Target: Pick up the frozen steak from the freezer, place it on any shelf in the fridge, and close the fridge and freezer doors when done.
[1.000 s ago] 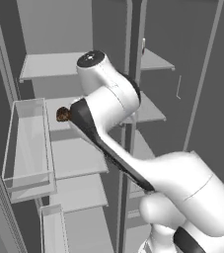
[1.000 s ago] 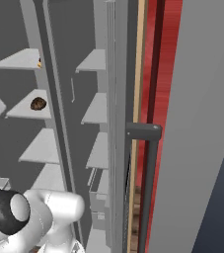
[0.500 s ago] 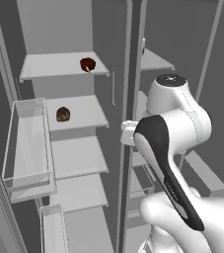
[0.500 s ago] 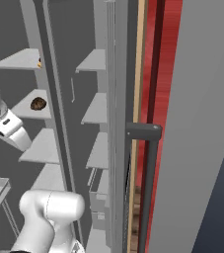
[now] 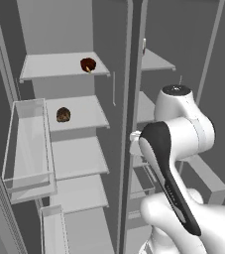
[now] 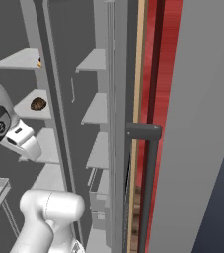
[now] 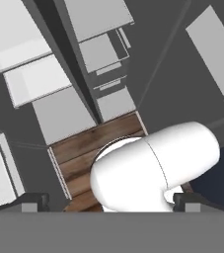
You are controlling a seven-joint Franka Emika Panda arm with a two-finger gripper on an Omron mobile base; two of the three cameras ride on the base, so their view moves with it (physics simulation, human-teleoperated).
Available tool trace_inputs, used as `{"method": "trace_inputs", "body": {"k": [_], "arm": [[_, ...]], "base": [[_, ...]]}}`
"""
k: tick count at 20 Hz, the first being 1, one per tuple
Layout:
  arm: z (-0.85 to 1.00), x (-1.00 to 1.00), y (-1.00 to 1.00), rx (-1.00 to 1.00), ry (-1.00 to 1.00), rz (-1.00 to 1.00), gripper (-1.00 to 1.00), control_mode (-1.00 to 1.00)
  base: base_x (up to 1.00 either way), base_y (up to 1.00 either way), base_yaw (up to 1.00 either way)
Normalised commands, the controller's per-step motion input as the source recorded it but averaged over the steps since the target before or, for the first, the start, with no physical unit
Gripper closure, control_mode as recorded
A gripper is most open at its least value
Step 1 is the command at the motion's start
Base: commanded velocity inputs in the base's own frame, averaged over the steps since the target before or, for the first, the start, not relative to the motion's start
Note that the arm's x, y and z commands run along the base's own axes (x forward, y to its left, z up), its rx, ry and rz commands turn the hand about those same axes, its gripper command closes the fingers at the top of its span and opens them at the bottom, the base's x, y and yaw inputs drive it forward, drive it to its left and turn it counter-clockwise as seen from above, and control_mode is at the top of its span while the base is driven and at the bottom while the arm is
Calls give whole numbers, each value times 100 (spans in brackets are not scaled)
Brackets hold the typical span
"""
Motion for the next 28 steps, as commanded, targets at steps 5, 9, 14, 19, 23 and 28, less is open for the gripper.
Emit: {"method": "trace_inputs", "body": {"k": [5,9,14,19,23,28], "arm": [[0,1,-14,0,2,18,-100,-100],[0,0,-1,-1,0,5,-100,-100],[0,0,0,0,0,0,-100,-100],[0,-1,0,0,0,0,-100,100],[0,0,0,0,0,0,-100,100],[0,0,0,0,0,0,-100,100]], "base": [[0,0,0],[0,0,0],[0,0,0],[0,5,0],[0,28,0],[0,30,0]]}}
